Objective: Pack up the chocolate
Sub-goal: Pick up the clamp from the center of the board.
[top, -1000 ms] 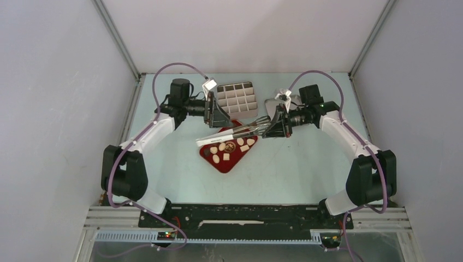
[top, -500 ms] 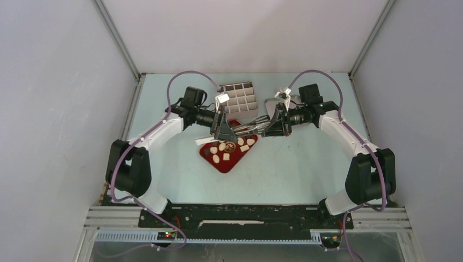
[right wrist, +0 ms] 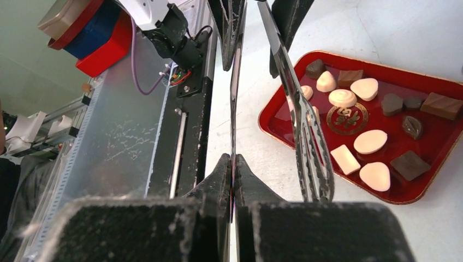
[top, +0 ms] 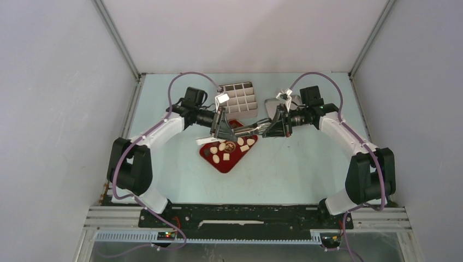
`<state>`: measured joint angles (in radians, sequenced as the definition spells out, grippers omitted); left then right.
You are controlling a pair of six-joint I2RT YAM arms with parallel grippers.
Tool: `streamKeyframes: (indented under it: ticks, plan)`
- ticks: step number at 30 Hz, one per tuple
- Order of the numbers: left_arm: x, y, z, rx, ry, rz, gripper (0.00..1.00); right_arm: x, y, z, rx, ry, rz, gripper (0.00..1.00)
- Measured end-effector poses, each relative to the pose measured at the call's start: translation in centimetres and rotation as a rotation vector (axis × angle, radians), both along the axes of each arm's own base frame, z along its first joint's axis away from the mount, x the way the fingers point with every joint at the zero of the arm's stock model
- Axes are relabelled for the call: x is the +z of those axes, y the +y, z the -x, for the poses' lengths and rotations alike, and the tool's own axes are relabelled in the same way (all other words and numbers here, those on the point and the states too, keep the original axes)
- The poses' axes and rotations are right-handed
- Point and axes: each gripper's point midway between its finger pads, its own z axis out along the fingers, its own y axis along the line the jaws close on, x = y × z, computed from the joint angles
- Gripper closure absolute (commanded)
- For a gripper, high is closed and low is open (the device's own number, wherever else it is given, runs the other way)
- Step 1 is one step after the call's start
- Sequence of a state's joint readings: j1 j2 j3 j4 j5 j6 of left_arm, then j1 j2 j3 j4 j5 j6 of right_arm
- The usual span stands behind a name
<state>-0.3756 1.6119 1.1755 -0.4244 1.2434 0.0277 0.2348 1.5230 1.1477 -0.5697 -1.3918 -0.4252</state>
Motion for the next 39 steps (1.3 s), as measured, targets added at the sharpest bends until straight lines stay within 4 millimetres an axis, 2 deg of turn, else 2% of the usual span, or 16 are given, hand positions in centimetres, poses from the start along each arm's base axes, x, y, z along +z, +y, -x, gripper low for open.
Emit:
streamKeyframes:
  ticks: [2,4,7,9,13,15,17,20,23,26,29,34,39]
  plan:
    - [0.0,0.0,0.0,-0.001,-0.003,0.0,0.71,0.0,0.0,0.0,0.0,0.0,-0.001,0.75]
    - [-0.1,0.0,0.0,0.0,-0.005,-0.003,0.74,-0.1,0.0,-0.1,-0.003,0.004,0.002,0.62]
    - [-0.6,0.3,-0.1,0.007,-0.026,-0.037,0.79,-0.5,-0.4,-0.4,-0.022,-0.006,0.021,0.48]
    - [-0.9,0.8,-0.2,0.01,-0.059,-0.087,0.8,-1.0,-1.3,-0.9,-0.06,-0.015,0.052,0.43]
    - [-1.4,2.0,-0.6,0.008,-0.144,-0.189,0.82,-1.1,-5.1,-2.6,-0.201,-0.065,0.122,0.41]
    - [-2.5,3.0,-0.8,0.019,-0.173,-0.271,0.84,-0.9,-7.1,-3.4,-0.285,-0.091,0.167,0.42]
    - [-3.9,4.2,-1.1,0.041,-0.187,-0.372,0.85,-0.8,-8.1,-3.8,-0.343,-0.113,0.216,0.42]
    - [-5.9,6.3,-1.9,0.082,-0.231,-0.546,0.83,-0.8,-8.3,-3.9,-0.391,-0.126,0.289,0.42]
    - [-6.9,8.2,-2.5,0.118,-0.273,-0.689,0.82,-1.3,-8.1,-4.0,-0.418,-0.147,0.331,0.41]
    - [-6.8,9.6,-2.8,0.15,-0.306,-0.782,0.78,-2.6,-8.5,-3.7,-0.445,-0.135,0.368,0.41]
    - [-5.8,10.6,-3.6,0.194,-0.326,-0.845,0.74,-3.2,-9.0,-3.8,-0.467,-0.123,0.392,0.41]
    - [-4.0,10.9,-4.5,0.26,-0.315,-0.873,0.7,-3.4,-9.3,-4.3,-0.487,-0.135,0.405,0.41]
    - [-3.8,10.2,-4.7,0.259,-0.237,-0.872,0.66,-4.1,-9.4,-4.2,-0.49,-0.126,0.415,0.41]
